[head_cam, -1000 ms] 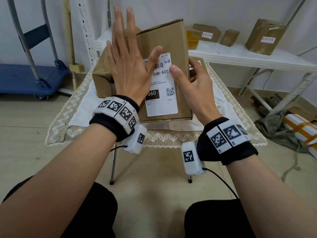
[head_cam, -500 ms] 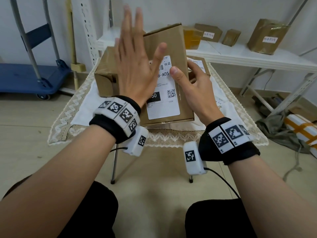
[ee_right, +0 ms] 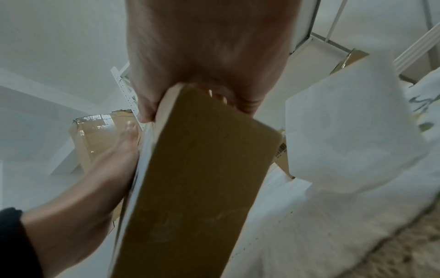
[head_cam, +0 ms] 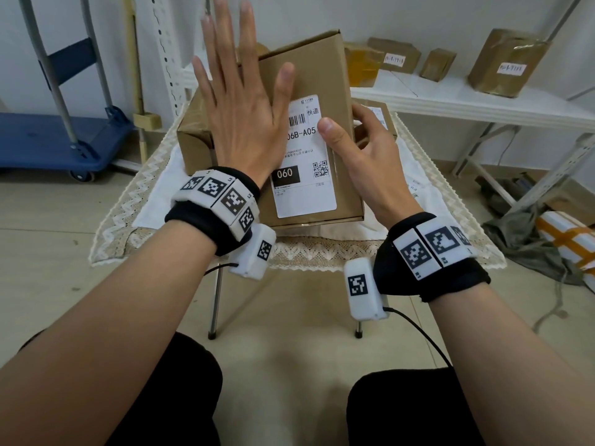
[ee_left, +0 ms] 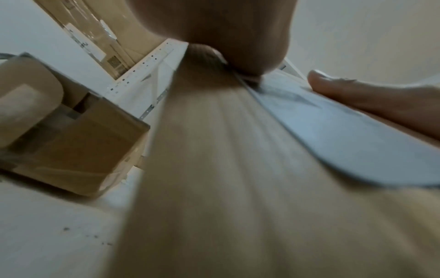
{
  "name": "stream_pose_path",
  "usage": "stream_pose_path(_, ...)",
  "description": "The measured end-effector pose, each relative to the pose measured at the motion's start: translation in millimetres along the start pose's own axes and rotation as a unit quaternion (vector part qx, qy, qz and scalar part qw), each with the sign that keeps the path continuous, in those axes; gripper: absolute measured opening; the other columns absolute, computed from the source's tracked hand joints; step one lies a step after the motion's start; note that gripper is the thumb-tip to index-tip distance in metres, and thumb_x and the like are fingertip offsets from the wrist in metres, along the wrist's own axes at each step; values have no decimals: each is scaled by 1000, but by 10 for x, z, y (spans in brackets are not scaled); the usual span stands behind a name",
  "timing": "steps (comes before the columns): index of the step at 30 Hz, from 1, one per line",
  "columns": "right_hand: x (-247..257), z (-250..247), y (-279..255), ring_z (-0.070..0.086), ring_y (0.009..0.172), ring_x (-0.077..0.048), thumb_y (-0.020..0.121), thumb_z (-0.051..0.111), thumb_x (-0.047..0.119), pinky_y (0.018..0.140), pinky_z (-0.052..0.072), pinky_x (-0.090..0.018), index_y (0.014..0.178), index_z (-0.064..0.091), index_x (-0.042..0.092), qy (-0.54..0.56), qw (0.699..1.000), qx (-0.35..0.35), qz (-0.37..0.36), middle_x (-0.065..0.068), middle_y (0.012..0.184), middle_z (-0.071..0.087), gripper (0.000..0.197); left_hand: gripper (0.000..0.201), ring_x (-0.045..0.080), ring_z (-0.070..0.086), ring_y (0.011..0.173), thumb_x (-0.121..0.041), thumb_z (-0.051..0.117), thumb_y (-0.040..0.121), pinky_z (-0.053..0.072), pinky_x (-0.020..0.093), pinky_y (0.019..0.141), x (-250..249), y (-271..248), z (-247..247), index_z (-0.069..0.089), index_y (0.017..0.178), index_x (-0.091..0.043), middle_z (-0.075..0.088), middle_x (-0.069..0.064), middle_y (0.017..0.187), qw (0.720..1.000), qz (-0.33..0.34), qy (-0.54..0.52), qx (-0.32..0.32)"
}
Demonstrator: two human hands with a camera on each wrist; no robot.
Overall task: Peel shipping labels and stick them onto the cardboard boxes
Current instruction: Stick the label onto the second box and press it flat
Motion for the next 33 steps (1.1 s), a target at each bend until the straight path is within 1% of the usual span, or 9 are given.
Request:
stream_pose_path(6, -38, -8, 6, 63, 118, -15, 81, 64, 72, 101, 54, -42, 144, 47, 20, 5, 997, -82, 14, 0, 132, 64, 83, 71, 33, 7, 157, -49, 30, 106, 5, 59, 124, -79, -73, 17, 19, 160, -5, 11, 19, 168, 998, -1, -53, 24)
stream_pose_path(9, -15, 10, 1, 63, 114, -12, 88, 64, 63, 100, 54, -38, 137, 48, 21, 40, 993, -110, 22, -3, 129, 64, 67, 70, 33, 4, 157, -48, 30, 107, 4, 58, 125, -294, -242, 72, 17, 161, -5, 8, 18, 169, 994, 54, -70, 71)
stream_pose_path(11, 1, 19, -9, 65, 107, -9, 93, 66, 52, 98, 55, -34, 132, 49, 22, 73, 990, -114, 28, -3, 124, 66, 51, 70, 32, 3, 157, -49, 30, 107, 4, 57, 125, -350, -319, 117, 17, 161, -7, 8, 17, 169, 992, 59, -72, 87)
stream_pose_path(15, 2, -16, 4, 68, 105, -3, 95, 68, 45, 96, 56, -29, 135, 49, 18, 120, 985, -117, 43, 0, 124, 68, 52, 72, 30, 2, 157, -51, 30, 106, 2, 55, 126, -300, -284, 143, 15, 162, -9, 7, 14, 170, 993, 44, -66, 93)
stream_pose_path(20, 5, -101, 14, 72, 98, -3, 100, 65, 37, 78, 56, -18, 133, 46, 17, 144, 981, -114, 56, -1, 121, 70, 43, 73, 31, -1, 158, -54, 25, 106, -2, 53, 126, -129, -203, 166, 10, 163, -12, 3, 12, 171, 993, 18, -46, 110)
stream_pose_path(24, -55, -128, 26, 72, 102, -6, 97, 66, 45, 86, 59, -25, 137, 46, 15, 138, 980, -128, 68, 1, 121, 71, 54, 75, 32, -2, 157, -55, 26, 106, -1, 54, 126, -117, -236, 153, 7, 162, -9, 1, 14, 170, 990, 33, -36, 130)
stream_pose_path(28, -81, -78, 48, 67, 113, -7, 89, 66, 59, 100, 56, -34, 135, 48, 22, 122, 983, -124, 63, 0, 128, 66, 62, 78, 29, -4, 157, -53, 31, 105, -8, 48, 125, -411, -376, 107, 5, 162, -5, -3, 17, 170, 974, 115, -88, 174)
stream_pose_path(30, -70, -36, 56, 66, 117, -10, 79, 66, 69, 103, 54, -37, 129, 49, 27, 116, 985, -116, 56, -1, 130, 65, 68, 80, 27, -4, 158, -56, 26, 103, -9, 46, 126, -511, -441, 112, 5, 162, -5, -3, 17, 170, 966, 153, -83, 193)
stream_pose_path(33, -68, -6, 59, 67, 116, -10, 76, 65, 69, 105, 52, -38, 134, 48, 23, 119, 987, -98, 45, 0, 129, 67, 77, 88, 26, -6, 158, -64, 20, 99, -5, 49, 127, -509, -444, 129, 3, 162, -4, -5, 17, 170, 961, 158, -83, 213)
Point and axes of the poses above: each hand's wrist, its own y-axis towards the middle knuckle, its own z-axis out of the palm, x = y × z, the point moved 2 cm from there along y, towards the middle knuckle
